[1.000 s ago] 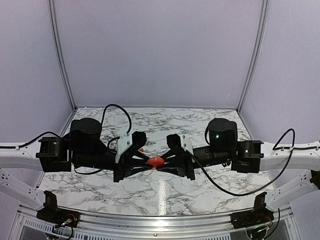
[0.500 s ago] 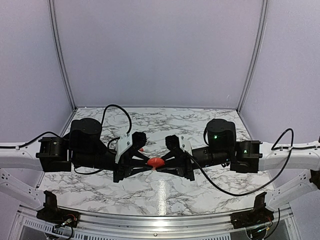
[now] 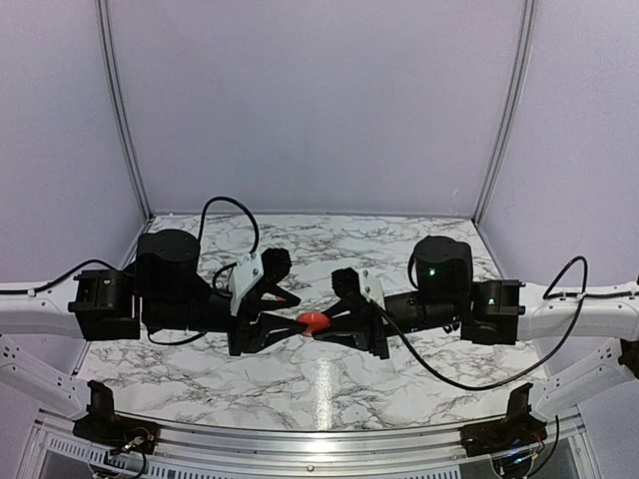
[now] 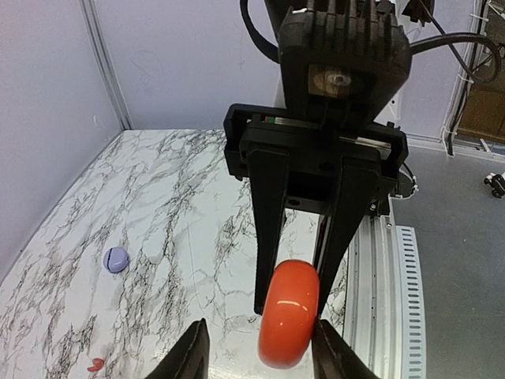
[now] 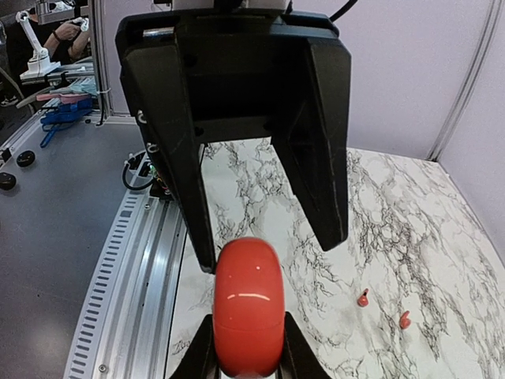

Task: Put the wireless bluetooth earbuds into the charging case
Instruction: Pass from the right arm to the left

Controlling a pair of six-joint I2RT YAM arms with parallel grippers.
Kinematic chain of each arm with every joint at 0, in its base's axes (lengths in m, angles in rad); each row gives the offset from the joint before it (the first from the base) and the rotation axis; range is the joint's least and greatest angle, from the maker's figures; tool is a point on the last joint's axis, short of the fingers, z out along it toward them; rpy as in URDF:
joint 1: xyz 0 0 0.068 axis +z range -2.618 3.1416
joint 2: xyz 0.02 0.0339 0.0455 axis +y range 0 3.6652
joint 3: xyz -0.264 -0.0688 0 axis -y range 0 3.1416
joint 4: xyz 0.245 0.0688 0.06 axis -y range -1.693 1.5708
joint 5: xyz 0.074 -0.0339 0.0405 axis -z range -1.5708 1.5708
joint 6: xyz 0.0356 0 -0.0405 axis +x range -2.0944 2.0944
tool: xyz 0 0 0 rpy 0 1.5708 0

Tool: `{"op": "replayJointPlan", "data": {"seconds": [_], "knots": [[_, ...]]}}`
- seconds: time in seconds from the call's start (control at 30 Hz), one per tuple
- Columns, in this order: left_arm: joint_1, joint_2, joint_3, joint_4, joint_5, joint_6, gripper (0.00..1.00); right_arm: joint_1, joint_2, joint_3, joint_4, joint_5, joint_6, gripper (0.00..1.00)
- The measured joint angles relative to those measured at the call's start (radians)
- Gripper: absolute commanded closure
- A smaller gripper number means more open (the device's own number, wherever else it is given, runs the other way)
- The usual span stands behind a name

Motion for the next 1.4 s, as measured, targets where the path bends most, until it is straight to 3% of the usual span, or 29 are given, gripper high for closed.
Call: {"op": "replayJointPlan", "data": {"seconds": [0.53,0.83,1.2,1.4], "knots": [[0.058,-0.038,0.001,0.011,-0.018,-0.046,0.53,-0.01,-0.026,-0.003,0.0,0.005,-0.019,1.0],[0.05,-0.014,0.01,0.006,0.158,-0.014,0.56,-0.005,-0.027,-0.005,0.0,-0.003,-0.02,1.0],[0.035,0.054,0.034,-0.016,0.178,0.006,0.77,-0.005,-0.026,-0.005,-0.001,-0.004,-0.019,1.0],[0.033,0.06,0.047,-0.038,0.178,0.027,0.79,-0.005,-0.026,-0.005,-0.005,-0.019,-0.009,1.0]]}}
